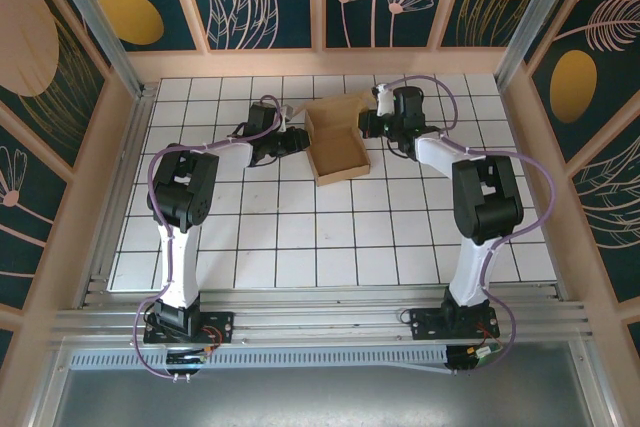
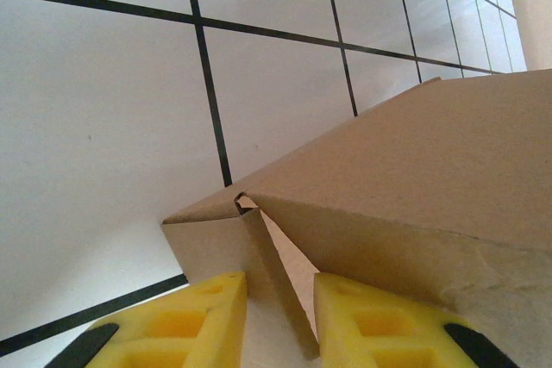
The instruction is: Fold the paper box
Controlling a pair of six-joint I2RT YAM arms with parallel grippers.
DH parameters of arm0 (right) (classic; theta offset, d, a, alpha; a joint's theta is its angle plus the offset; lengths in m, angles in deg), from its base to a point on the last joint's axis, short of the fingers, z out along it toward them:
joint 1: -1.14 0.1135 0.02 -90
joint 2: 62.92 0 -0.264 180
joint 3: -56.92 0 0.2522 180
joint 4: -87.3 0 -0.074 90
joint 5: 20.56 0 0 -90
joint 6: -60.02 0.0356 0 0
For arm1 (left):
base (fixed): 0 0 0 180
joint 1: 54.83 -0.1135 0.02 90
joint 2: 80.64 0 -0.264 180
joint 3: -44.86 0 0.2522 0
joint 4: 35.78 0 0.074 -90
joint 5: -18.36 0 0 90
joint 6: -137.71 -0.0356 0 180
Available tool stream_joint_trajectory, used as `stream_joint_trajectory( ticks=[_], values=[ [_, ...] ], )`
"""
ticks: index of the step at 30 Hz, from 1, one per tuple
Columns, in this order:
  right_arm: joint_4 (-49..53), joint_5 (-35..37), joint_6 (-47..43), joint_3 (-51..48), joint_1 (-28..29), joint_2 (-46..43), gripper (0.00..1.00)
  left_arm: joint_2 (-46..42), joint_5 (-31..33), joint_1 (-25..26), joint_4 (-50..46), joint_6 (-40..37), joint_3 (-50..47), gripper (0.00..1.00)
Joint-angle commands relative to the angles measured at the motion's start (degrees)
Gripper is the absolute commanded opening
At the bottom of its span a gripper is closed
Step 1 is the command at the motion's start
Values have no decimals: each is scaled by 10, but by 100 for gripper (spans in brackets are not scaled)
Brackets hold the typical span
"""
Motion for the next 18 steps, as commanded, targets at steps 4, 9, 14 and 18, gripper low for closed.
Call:
stream_joint_trajectory(
  ticks=[4,9,14,18],
  values=[
    [91,-16,25,-93,37,13,0,2,3,4,-8,-1,8,27],
    [54,-5,36,-133,40,-1,0,-4,4,5,-9,-5,4,27],
    [21,-1,49,-163,40,-3,0,-12,8,5,-9,-7,-6,27],
    [6,11,52,-178,42,-5,1,-20,9,4,-7,-8,-16,30]
  ],
)
